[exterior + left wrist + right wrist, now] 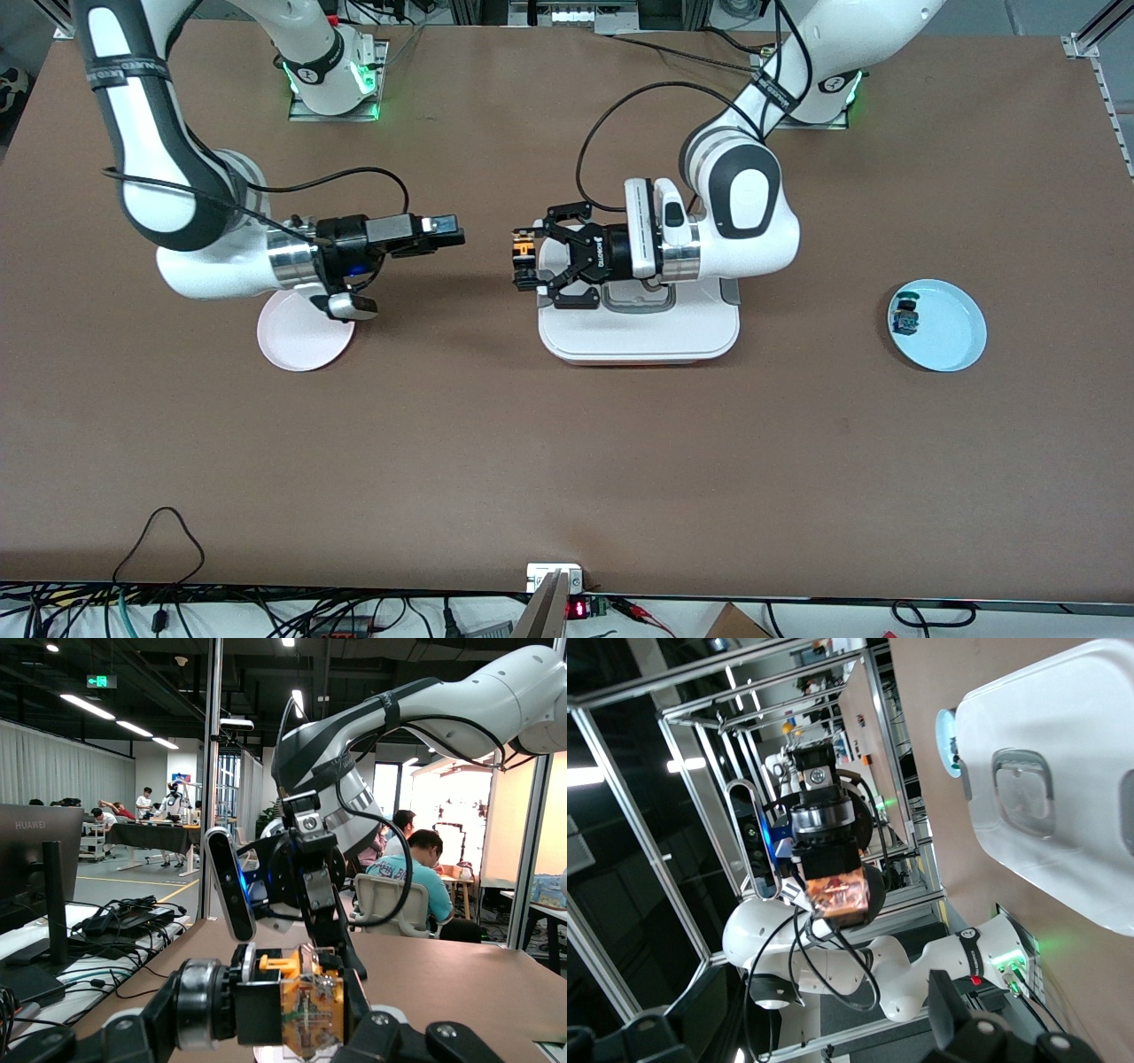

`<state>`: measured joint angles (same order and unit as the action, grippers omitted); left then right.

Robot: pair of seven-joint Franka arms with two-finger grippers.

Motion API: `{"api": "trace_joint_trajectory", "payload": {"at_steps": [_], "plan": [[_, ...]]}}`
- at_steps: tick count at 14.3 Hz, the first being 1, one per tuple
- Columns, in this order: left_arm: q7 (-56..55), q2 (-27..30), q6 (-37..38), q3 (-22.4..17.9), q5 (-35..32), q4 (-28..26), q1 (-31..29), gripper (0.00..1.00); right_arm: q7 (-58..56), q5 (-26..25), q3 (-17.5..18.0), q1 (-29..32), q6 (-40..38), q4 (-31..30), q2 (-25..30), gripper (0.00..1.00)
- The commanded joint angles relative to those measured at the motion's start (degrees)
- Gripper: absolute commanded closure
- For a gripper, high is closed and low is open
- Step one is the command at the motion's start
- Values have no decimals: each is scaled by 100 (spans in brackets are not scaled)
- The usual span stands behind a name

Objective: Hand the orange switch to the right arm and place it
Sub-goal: 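Grasp the orange switch with the right gripper from the left gripper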

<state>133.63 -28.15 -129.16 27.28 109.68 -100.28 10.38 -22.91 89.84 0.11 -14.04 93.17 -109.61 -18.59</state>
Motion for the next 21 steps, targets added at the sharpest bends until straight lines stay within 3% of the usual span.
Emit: {"api": "trace_joint_trajectory", "payload": {"at_steps": [1,10,16,19,20,21], "plan": [[216,55,-109,5,282,17,34,100,-478,445,-19,-301,114,1,-127,0],[216,55,-118,93,379,0,34,100,-487,1044,-19,-574,395,72,-276,0],[216,55,-276,216,466,-18,43,100,-487,1062,-28,-565,562,160,-312,1],[216,55,-276,216,458,-18,34,100,-635,1062,-28,-548,562,160,-312,20],[216,55,-276,216,458,-18,34,100,-767,1062,-28,-539,562,160,-303,37],[216,55,-276,216,458,-18,34,100,-803,1062,-28,-530,562,160,-303,61]]}}
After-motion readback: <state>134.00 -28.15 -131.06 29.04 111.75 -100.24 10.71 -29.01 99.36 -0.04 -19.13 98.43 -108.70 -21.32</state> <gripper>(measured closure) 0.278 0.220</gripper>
